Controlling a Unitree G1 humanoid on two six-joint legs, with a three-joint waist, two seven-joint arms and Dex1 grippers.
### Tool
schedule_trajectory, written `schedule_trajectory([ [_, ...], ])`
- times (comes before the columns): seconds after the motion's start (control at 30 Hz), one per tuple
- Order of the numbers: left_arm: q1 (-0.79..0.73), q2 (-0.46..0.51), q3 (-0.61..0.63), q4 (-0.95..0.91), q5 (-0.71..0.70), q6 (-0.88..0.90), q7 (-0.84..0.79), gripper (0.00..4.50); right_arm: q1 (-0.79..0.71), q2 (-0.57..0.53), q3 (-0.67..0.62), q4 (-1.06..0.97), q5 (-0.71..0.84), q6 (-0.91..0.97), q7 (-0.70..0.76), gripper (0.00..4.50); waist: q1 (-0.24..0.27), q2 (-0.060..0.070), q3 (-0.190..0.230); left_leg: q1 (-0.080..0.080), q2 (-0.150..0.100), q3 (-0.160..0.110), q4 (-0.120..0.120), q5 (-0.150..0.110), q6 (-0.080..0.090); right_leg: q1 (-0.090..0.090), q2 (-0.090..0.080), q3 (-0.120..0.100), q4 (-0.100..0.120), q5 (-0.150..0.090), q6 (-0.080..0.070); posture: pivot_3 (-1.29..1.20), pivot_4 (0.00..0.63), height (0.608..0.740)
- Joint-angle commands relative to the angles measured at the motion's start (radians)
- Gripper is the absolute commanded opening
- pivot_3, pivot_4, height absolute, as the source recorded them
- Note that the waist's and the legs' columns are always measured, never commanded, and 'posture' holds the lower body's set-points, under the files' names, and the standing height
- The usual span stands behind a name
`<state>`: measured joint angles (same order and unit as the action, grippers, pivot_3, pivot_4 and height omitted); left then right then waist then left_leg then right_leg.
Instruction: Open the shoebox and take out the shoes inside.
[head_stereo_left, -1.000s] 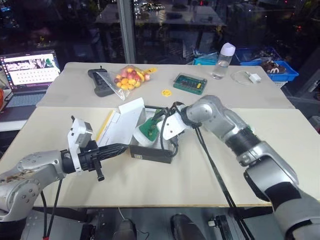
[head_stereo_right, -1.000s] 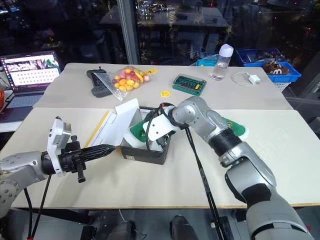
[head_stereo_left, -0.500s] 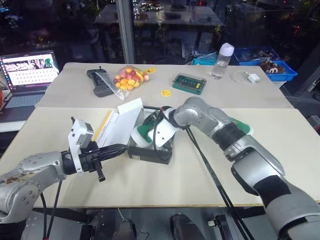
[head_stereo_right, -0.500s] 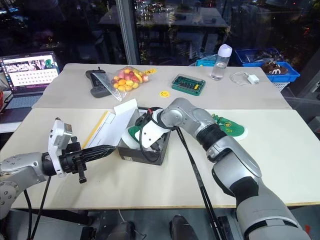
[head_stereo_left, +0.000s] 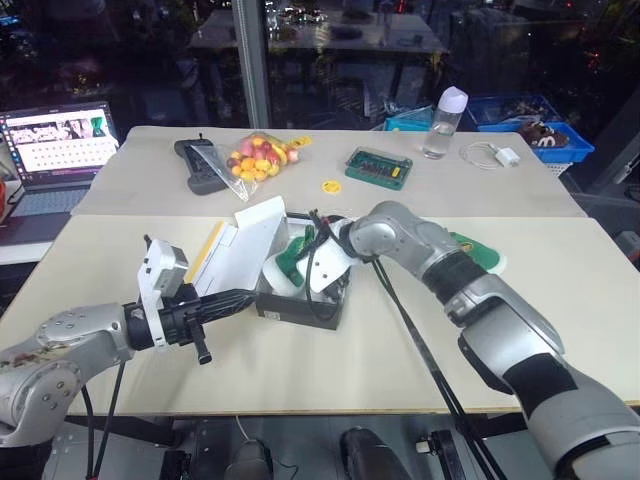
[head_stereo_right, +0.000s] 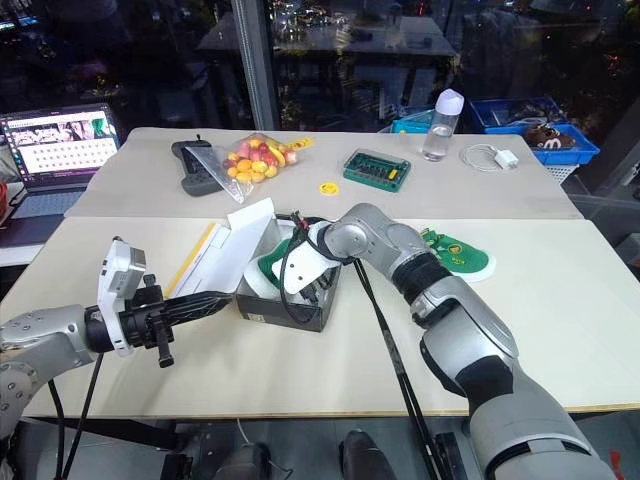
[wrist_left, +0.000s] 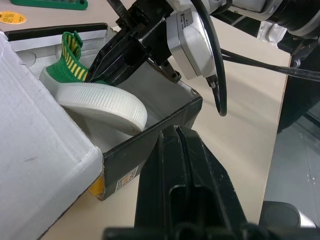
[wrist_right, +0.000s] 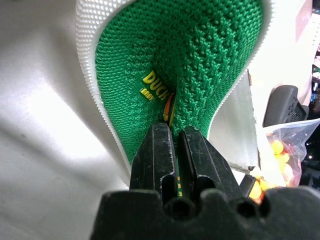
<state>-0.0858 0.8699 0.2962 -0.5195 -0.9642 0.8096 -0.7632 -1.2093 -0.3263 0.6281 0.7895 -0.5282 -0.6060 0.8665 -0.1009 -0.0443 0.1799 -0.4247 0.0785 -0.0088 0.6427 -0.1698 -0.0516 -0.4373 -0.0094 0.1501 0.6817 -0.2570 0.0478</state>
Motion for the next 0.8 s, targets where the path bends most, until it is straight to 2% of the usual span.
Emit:
schedule_trajectory([
  [0.03, -0.017, 0.004, 0.022, -0.027, -0.014, -0.001, 0.004, 0.0, 0.009, 0.012, -0.008, 0.0, 0.0, 0.005, -0.001, 0.01, 0.0, 0.0, 0.0, 0.0, 0.0, 0.0, 0.0, 0.0, 0.0, 0.0, 0.0, 0.0, 0.0, 0.0, 0.0, 0.0, 0.15, 0.697],
  [0.47, -0.019, 0.005, 0.018, -0.028, -0.017, 0.001, 0.01, 0.0, 0.043, 0.019, -0.061, -0.077, 0.056, 0.045, 0.059, 0.01, -0.001, 0.0, 0.0, 0.0, 0.0, 0.0, 0.0, 0.0, 0.0, 0.0, 0.0, 0.0, 0.0, 0.0, 0.0, 0.0, 0.15, 0.697],
  [0.8, -0.019, 0.008, 0.015, -0.027, -0.013, 0.002, 0.006, 0.0, 0.035, 0.019, -0.072, -0.084, 0.052, 0.057, 0.042, 0.01, -0.001, 0.0, 0.0, 0.0, 0.0, 0.0, 0.0, 0.0, 0.0, 0.0, 0.0, 0.0, 0.0, 0.0, 0.0, 0.0, 0.15, 0.697],
])
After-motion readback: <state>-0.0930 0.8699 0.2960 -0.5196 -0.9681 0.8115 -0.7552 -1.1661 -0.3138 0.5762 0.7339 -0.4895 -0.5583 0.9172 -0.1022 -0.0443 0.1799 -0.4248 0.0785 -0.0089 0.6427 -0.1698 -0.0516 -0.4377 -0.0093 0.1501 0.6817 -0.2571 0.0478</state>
